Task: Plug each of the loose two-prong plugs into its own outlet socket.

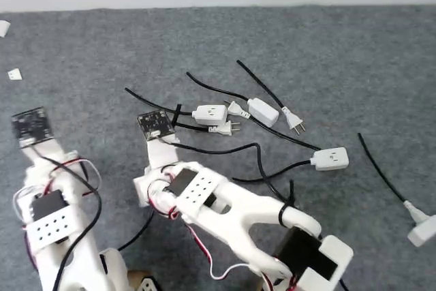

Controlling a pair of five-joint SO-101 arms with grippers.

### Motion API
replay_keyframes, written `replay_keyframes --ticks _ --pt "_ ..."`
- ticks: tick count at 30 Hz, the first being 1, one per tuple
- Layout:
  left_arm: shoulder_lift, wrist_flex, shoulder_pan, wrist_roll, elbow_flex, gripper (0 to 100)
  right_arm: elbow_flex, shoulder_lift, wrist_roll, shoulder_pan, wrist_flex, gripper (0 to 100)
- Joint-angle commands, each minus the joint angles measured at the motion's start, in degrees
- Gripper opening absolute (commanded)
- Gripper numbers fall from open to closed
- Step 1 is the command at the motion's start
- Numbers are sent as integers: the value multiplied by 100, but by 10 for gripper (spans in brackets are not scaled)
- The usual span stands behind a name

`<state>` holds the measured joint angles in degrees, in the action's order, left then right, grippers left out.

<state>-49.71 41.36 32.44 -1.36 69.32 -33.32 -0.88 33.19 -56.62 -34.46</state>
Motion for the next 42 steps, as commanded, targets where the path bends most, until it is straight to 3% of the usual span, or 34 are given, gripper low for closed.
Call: replay_keyframes --ticks 1,11,13,16,18,23,26,33,37,42 --pt "-18 -211 404 -404 -365 16 325 13 176 -57 251 270" --pt "9 -343 888 -853 -479 16 993 -1481 -176 -84 637 266" --pt "9 -343 879 -853 -479 16 1081 -1552 -237 -75 541 206" --pt "18 -343 862 -853 -479 16 1073 -1323 -246 22 321 0" --pt "26 -343 862 -853 -470 16 967 -1077 -246 215 48 48" --pt "26 -343 853 -853 -462 16 703 127 -273 892 -919 9" --pt "26 -343 765 -844 -453 16 571 1288 -695 1464 -1727 9" --pt "35 -343 396 -818 -312 17 -422 4075 -1547 3908 -2774 8" --pt "26 -343 0 -387 -171 40 -1459 5147 -2295 5956 -2387 8" --pt "26 -343 -97 -264 -101 66 -2418 5464 -3270 8787 -1059 8"
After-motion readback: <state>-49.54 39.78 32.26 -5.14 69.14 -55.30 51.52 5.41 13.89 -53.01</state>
